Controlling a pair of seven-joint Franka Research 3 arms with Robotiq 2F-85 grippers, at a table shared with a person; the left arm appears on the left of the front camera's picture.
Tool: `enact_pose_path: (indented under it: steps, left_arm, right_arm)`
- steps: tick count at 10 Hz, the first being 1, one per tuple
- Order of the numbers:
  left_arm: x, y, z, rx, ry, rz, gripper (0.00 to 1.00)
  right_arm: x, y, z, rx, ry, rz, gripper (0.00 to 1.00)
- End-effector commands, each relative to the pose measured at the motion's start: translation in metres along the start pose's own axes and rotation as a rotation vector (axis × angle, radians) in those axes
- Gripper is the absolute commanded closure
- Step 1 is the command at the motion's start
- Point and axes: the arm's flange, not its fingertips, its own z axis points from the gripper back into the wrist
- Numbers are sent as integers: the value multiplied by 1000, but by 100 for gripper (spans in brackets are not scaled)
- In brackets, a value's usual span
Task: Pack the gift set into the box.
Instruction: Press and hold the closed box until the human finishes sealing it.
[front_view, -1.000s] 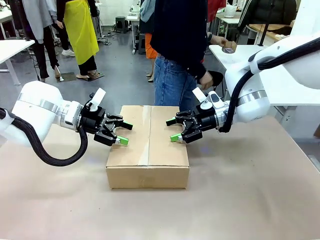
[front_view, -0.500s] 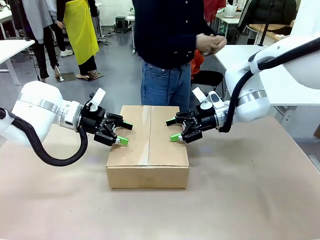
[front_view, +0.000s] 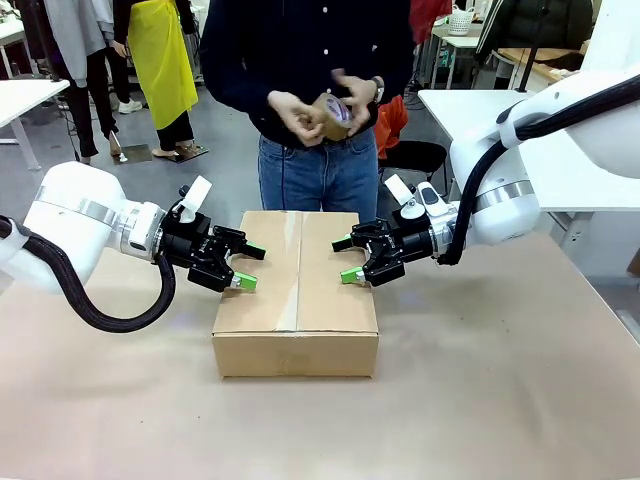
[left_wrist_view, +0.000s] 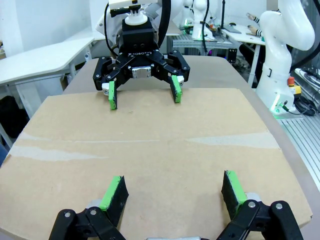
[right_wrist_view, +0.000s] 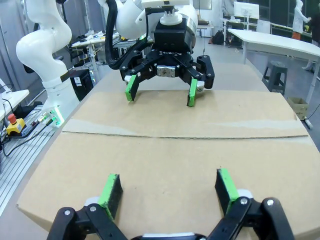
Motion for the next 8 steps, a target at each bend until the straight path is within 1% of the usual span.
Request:
enact_pose_path:
  steps: [1, 8]
  left_arm:
    - [-2, -2, 1, 4, 7, 2, 0]
    - [-2, -2, 1, 4, 7, 2, 0]
  right_arm:
    - [-2, 2, 0, -3, 7, -8, 0]
    - [-2, 2, 0, -3, 7, -8, 0]
